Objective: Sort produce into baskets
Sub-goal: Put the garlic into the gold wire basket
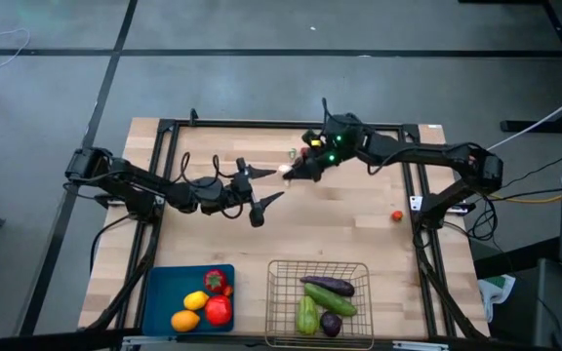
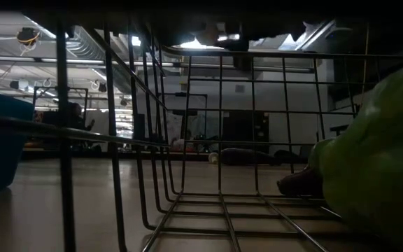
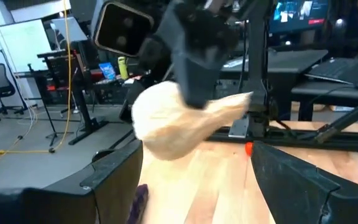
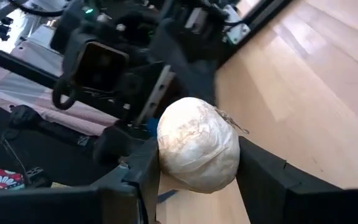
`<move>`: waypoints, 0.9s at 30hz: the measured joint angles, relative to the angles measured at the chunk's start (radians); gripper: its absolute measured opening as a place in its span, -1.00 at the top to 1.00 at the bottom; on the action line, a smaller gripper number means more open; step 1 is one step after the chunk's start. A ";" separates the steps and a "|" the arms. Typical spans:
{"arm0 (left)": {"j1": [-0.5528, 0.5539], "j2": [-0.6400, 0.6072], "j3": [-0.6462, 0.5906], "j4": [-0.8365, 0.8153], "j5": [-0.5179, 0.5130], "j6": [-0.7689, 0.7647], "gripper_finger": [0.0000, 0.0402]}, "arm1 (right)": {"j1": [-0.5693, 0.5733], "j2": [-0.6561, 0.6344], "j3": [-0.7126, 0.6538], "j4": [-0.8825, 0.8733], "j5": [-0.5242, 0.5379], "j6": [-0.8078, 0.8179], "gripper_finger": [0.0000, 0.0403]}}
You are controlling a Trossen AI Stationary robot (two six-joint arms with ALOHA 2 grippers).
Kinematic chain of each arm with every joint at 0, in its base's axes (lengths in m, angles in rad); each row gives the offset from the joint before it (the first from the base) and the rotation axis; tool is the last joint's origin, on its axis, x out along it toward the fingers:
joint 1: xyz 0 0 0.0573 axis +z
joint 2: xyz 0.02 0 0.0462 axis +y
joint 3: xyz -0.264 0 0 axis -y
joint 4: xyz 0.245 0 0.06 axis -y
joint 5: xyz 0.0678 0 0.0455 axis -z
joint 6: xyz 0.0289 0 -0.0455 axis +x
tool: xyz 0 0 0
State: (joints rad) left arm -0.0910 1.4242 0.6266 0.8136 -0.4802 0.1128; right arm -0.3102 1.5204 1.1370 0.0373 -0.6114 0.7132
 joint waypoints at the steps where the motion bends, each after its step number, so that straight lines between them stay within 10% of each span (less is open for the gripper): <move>1: 0.000 0.000 0.000 0.001 0.000 0.001 -0.48 | 0.012 0.000 0.000 0.011 0.012 0.001 0.15; 27: -0.001 0.000 0.000 0.060 -0.036 0.074 -0.48 | 0.136 -0.002 0.000 0.055 0.365 0.023 0.15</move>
State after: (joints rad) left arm -0.0917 1.4246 0.6262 0.8738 -0.5163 0.1864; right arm -0.1741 1.5183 1.1366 0.0921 -0.2467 0.7364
